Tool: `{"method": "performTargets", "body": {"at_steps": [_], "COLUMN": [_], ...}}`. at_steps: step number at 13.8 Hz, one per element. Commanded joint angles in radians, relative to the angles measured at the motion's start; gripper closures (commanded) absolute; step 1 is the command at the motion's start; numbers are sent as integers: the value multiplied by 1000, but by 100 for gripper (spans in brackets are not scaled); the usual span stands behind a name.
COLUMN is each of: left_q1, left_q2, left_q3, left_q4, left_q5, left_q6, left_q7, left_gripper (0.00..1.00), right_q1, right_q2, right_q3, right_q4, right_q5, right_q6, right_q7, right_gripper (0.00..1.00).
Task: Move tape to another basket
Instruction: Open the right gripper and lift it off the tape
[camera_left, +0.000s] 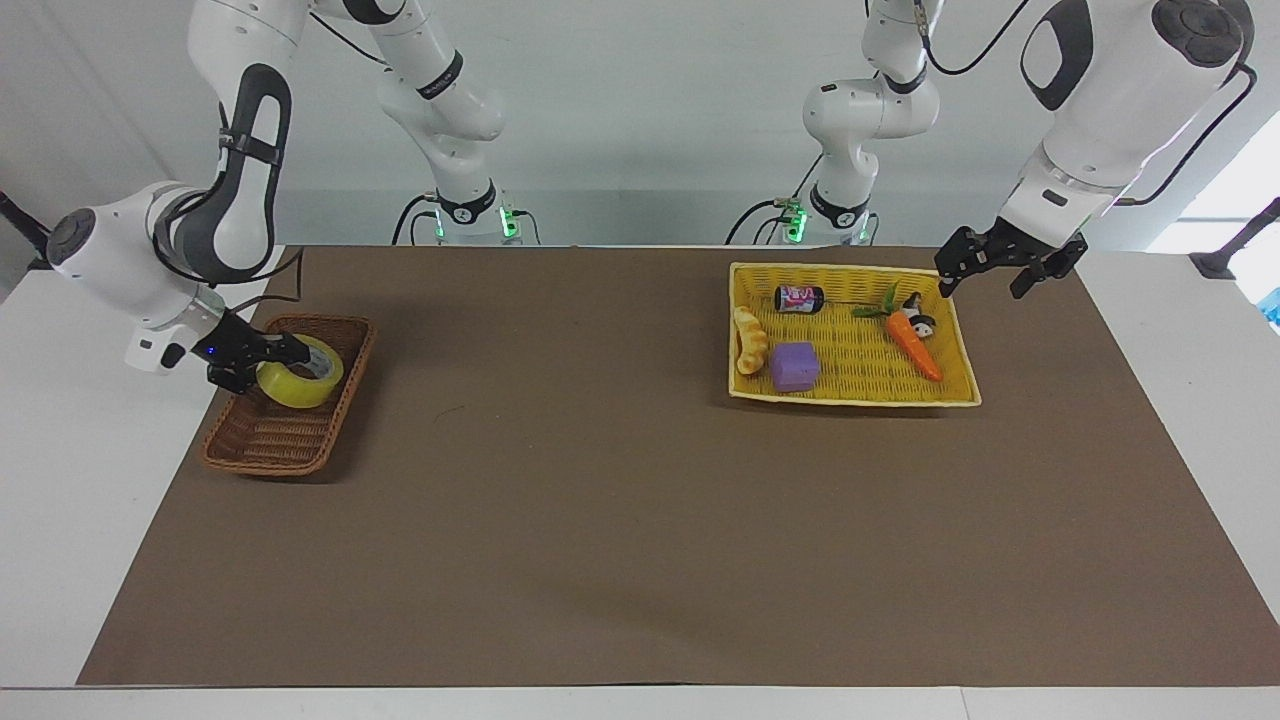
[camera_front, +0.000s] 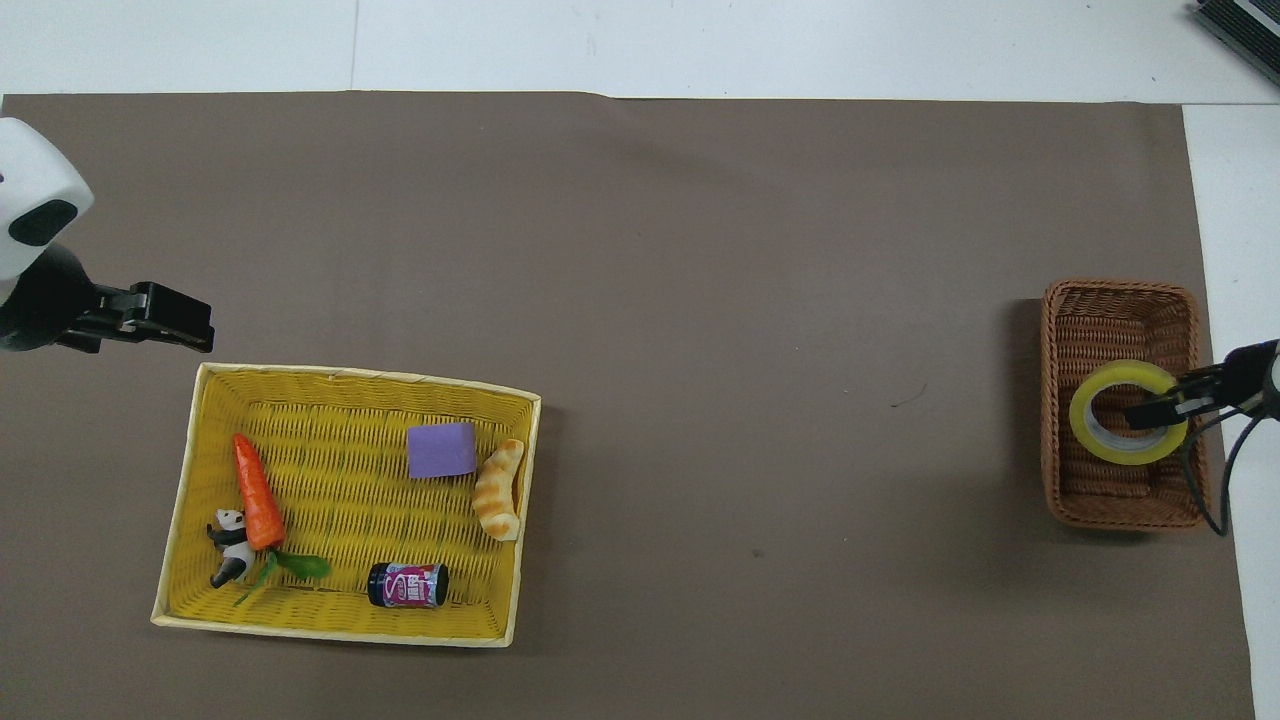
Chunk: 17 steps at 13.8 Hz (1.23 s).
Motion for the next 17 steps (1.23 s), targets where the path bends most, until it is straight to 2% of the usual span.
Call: {"method": "performTargets", "body": {"at_steps": [1, 4, 6, 9, 11, 17], "left_q1": [16, 16, 16, 16, 16, 16], "left_q2": [12, 12, 12, 12, 12, 12], "left_q3": [-12, -12, -12, -12, -12, -12], "left_q4": [29, 29, 29, 29, 29, 29], "left_q5": [20, 18, 18, 20, 18, 18], "left_q6": [-28, -28, -28, -28, -28, -28], "left_q7": [9, 9, 9, 9, 9, 9], "left_gripper": [0, 0, 0, 0, 0, 0], "right_q1": [-17, -18, -15, 42, 60, 131], "right_q2": [10, 24, 47, 50, 47, -51], "right_q3": [12, 12, 12, 12, 12, 17], "right_q4": [17, 40, 105, 145, 171, 191], "right_q5": [-6, 1, -13, -24, -26, -33], "right_q6": [39, 59, 78, 215, 239, 211], "right_q7": [-16, 34, 60, 83, 96, 217], "right_gripper": [1, 0, 0, 0, 0, 0]}}
